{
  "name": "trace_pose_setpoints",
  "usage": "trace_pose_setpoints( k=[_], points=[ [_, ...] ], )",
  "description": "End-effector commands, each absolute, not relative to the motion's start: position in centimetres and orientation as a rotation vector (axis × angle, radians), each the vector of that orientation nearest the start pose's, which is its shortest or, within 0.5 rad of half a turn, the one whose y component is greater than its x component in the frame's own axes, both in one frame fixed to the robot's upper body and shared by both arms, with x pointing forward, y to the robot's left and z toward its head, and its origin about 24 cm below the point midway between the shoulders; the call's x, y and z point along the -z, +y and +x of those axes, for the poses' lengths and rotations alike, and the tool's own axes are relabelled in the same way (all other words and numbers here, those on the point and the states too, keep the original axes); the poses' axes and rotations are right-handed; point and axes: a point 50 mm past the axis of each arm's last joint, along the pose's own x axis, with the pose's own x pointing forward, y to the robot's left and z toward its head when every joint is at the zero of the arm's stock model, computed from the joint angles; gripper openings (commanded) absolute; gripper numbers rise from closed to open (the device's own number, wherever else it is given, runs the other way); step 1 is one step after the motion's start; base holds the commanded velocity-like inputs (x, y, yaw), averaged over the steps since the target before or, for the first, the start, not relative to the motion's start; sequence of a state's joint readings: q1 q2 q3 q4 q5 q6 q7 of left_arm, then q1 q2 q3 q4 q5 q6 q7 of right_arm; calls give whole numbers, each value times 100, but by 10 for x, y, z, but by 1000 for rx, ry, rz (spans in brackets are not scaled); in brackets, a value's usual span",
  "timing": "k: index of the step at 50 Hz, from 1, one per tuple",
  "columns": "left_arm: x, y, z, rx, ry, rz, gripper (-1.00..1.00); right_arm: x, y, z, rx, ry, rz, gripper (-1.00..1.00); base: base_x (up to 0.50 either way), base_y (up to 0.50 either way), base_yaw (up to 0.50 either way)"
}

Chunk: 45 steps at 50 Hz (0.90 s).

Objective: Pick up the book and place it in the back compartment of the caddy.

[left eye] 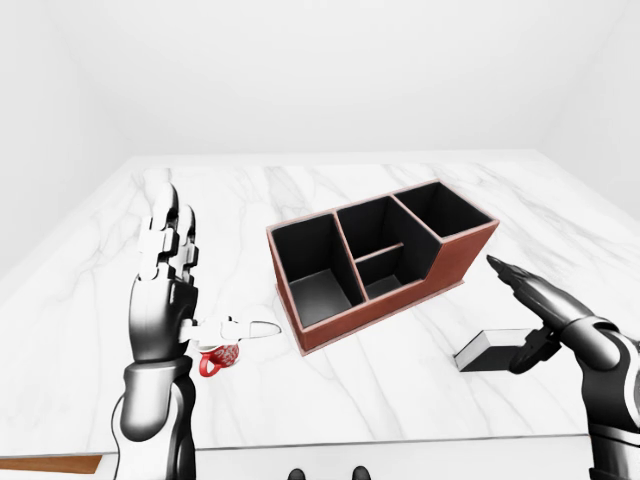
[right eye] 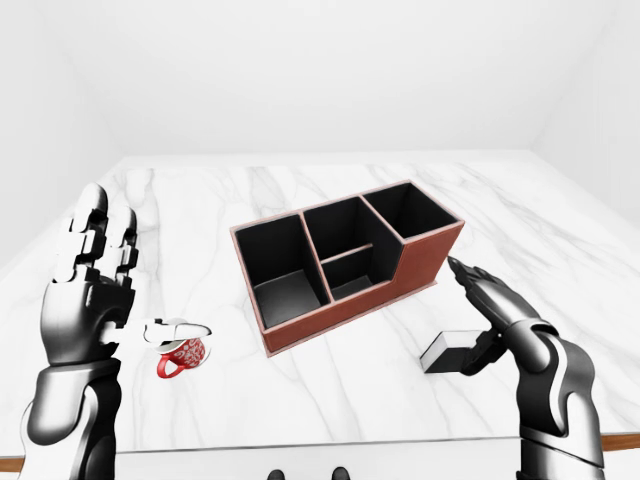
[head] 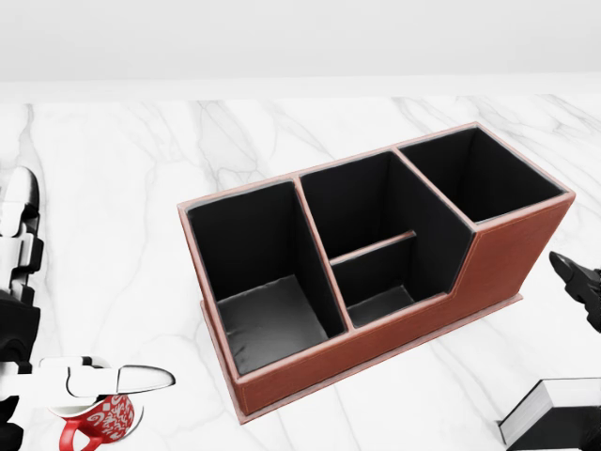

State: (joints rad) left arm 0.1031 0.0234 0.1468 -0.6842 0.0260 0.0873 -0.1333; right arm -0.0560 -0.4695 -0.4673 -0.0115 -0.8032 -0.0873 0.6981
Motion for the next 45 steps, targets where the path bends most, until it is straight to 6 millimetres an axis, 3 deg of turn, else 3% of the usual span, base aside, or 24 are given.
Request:
trace_pose_setpoints(
  k=[1, 21, 45],
  points=[
    [-164, 179, 202, -37, -485, 140, 100, -86, -312, 240, -181, 432, -1181, 100, 0, 0, 0],
    [-163, 179, 203, -35, -478, 139, 100, -71, -315, 239, -218, 508, -1177, 100, 0, 0, 0],
    [-163, 179, 203, -35, -476, 140, 100, -67, -323, 237, -213, 549, -1182, 100, 0, 0, 0]
  ],
)
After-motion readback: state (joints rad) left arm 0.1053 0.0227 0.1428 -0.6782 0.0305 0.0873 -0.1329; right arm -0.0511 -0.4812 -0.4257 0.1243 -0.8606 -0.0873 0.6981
